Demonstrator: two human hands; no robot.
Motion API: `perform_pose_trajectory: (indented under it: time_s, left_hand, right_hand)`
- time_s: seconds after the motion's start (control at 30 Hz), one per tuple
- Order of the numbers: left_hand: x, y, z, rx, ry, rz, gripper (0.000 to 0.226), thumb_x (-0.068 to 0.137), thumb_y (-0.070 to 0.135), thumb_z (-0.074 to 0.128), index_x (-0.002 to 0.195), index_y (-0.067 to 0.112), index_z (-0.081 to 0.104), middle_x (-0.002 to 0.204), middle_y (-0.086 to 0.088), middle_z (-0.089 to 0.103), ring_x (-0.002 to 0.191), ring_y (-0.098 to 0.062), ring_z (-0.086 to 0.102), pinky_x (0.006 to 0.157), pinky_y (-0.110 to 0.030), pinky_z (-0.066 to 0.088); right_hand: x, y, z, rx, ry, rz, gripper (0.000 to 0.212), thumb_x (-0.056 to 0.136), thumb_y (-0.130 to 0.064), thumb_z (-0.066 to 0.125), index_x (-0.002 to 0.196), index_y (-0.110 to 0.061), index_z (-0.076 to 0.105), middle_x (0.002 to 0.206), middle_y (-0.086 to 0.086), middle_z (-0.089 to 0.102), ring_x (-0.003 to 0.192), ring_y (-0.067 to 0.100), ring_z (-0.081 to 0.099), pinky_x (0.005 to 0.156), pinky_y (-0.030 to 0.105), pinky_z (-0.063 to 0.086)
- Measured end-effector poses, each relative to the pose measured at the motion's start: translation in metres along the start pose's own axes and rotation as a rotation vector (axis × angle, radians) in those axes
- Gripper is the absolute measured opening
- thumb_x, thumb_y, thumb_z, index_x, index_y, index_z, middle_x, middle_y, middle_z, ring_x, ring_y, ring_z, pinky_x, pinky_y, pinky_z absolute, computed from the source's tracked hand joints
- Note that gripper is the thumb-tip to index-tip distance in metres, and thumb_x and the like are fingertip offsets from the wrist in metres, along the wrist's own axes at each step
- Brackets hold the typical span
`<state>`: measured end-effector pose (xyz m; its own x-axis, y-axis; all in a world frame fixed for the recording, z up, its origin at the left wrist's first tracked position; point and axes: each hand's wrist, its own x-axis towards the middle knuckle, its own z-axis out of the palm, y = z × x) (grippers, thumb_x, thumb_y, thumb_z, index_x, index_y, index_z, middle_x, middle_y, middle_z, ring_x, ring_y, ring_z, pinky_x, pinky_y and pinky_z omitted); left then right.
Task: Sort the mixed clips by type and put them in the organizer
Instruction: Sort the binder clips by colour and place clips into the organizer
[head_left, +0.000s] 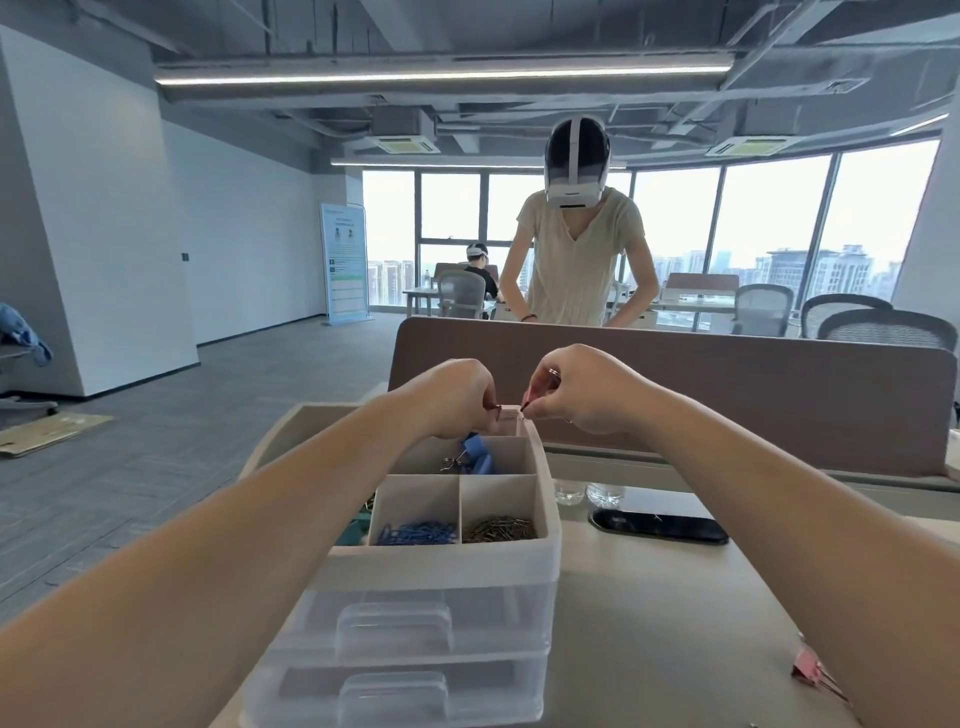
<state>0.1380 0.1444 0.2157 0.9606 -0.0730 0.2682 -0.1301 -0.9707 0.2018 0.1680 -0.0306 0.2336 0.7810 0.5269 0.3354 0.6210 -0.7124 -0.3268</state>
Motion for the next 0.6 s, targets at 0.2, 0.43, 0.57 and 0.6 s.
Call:
perform_pose_trajectory:
  time_s: [0.2,0.43,0.57,0.6]
  left_hand:
    - [-0.007,-0.009,-0.012,-0.011,0.091,0.051,0.014,0.087,0.018,0.067,0.097,0.012,0.074,0.097,-0.001,0.068,0.088,-0.016,0.062,0.071,-0.021,0.040]
    - [-0.026,-0.018,-0.024,-0.074,0.154,0.034,0.016,0.091,0.014,0.060,0.095,0.008,0.074,0.095,-0.007,0.069,0.084,-0.021,0.062,0.063,-0.023,0.042]
    - [-0.037,-0.021,-0.027,-0.105,0.158,0.058,0.016,0.093,0.019,0.060,0.096,0.009,0.072,0.094,-0.005,0.068,0.085,-0.020,0.061,0.059,-0.015,0.038]
    - [-0.038,-0.021,-0.027,-0.114,0.166,0.060,0.015,0.093,0.019,0.060,0.095,0.010,0.072,0.093,-0.002,0.067,0.084,-0.018,0.061,0.059,-0.015,0.037]
  right_hand:
    - [0.023,-0.013,0.003,-0.018,-0.003,-0.032,0.019,0.078,-0.025,0.081,0.093,-0.014,0.074,0.090,-0.002,0.070,0.083,0.017,0.063,0.075,0.031,0.050]
    - [0.040,-0.033,0.017,-0.156,-0.107,-0.093,0.025,0.077,-0.026,0.082,0.098,-0.020,0.070,0.095,-0.006,0.063,0.089,0.017,0.060,0.074,0.027,0.046]
    - [0.046,-0.039,0.025,-0.315,-0.215,-0.090,0.027,0.079,-0.028,0.081,0.104,-0.022,0.072,0.104,-0.004,0.066,0.094,0.020,0.062,0.078,0.030,0.050]
    - [0.047,-0.040,0.026,-0.359,-0.234,-0.095,0.027,0.081,-0.027,0.079,0.106,-0.022,0.072,0.106,-0.003,0.066,0.095,0.020,0.063,0.076,0.029,0.051]
